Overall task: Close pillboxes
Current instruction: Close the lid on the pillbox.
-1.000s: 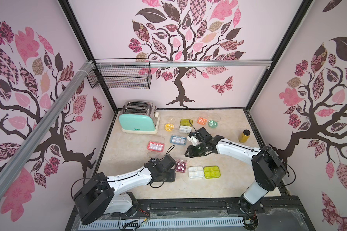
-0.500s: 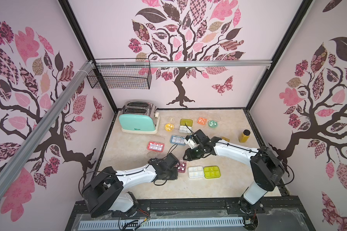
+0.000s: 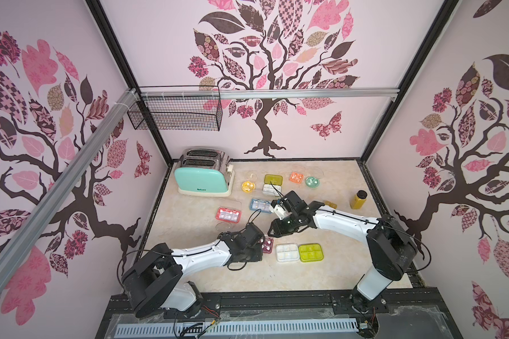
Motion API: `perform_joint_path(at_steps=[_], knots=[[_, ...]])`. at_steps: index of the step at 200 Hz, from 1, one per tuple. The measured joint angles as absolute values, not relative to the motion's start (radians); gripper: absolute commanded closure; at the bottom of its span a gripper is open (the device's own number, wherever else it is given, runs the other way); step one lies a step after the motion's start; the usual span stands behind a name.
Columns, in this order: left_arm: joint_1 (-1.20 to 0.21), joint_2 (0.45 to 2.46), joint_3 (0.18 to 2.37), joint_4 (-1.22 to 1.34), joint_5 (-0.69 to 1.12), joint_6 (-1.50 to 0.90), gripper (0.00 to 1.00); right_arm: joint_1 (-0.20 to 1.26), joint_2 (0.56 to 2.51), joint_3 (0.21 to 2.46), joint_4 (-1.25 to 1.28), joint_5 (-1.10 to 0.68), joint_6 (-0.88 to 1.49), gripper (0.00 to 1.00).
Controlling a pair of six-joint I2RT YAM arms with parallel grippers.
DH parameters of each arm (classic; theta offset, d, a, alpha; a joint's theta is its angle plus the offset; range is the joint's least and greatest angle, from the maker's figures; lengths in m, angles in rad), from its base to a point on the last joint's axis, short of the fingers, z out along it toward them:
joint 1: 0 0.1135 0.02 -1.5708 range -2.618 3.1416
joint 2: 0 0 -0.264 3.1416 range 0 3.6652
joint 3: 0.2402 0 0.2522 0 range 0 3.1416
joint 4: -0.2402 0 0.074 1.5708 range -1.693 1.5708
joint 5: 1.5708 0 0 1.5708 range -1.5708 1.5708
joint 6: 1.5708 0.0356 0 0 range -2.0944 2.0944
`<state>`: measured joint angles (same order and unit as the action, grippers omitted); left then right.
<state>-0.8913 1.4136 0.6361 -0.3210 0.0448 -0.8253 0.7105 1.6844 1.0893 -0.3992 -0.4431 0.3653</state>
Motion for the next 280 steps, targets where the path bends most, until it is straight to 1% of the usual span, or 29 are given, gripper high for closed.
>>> perform_joint_path(at_steps=[54,138,180,195,211,229,280], knots=[[-0.891,1.425,0.651,-0.313,0.042,-0.839,0.91,0.717,1.697,1.077,-0.37,-0.469,0.366,0.6],[-0.892,1.431,0.654,-0.3,0.043,-0.844,0.91,0.735,1.698,1.071,-0.361,-0.459,0.365,0.6],[-0.893,1.431,0.654,-0.3,0.043,-0.849,0.92,0.755,1.698,1.071,-0.365,-0.45,0.361,0.57],[-0.893,1.43,0.654,-0.3,0.042,-0.85,0.92,0.76,1.698,1.071,-0.371,-0.447,0.359,0.53],[-0.893,1.422,0.653,-0.299,0.037,-0.85,0.92,0.765,1.697,1.071,-0.387,-0.434,0.356,0.5],[-0.893,1.403,0.651,-0.299,0.029,-0.851,0.92,0.77,1.687,1.071,-0.41,-0.404,0.343,0.48],[-0.893,1.385,0.646,-0.286,0.023,-0.857,0.92,0.771,1.621,1.072,-0.418,-0.318,0.342,0.51]])
